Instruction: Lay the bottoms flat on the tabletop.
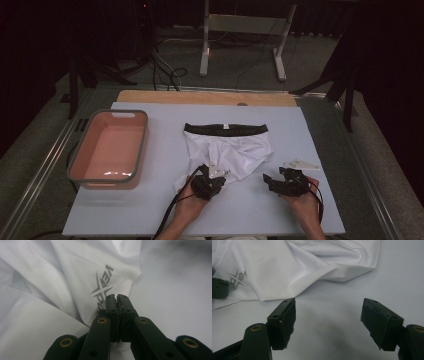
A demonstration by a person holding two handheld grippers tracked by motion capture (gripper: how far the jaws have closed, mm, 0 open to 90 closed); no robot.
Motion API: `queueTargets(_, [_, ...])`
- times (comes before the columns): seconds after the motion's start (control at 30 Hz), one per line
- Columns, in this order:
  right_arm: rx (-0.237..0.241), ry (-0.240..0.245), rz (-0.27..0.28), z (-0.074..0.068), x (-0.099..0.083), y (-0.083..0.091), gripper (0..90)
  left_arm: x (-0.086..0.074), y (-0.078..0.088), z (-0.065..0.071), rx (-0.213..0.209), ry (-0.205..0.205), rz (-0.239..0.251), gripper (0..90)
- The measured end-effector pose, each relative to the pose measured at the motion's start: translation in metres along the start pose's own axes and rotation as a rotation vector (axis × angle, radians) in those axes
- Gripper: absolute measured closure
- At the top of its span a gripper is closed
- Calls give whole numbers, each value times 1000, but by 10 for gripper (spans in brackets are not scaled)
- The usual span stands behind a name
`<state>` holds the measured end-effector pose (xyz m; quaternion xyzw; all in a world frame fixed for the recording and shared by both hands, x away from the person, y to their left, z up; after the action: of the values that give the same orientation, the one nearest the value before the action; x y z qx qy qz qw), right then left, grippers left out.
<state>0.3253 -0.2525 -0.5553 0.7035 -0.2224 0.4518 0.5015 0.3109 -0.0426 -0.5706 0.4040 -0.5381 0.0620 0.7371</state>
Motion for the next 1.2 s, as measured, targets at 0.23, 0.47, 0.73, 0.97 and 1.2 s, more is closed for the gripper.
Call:
queueTargets(0.23, [0,3,-4,-1,0,-1,280,13,10,16,-71,15,54,884])
queueTargets(0.47, [0,4,-10,-2,-1,-2,282,19,13,37,-142,12,73,883])
queueTargets(0.73, [18,7,-24,-8,1,-12,355,18,17,49,-173,3,69,882])
queueTargets(0.97, [27,-1,-46,-7,3,-28,420,21,21,51,-180,5,78,882])
queueTargets(1.2, [19,-31,-67,-4,6,-43,527,26,27,57,-198,3,96,882])
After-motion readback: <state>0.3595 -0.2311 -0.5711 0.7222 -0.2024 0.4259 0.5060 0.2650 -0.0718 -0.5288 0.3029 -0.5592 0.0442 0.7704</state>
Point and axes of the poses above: each handheld gripper's, and its own axes: y roughly backward along the jaws, x roughly out of its top, z roughly to its right, the point moved 8 cm from there along -y, roughly forward along the jaws, and after that the axes turned 12 degrees about z, right-handed, at the moved point
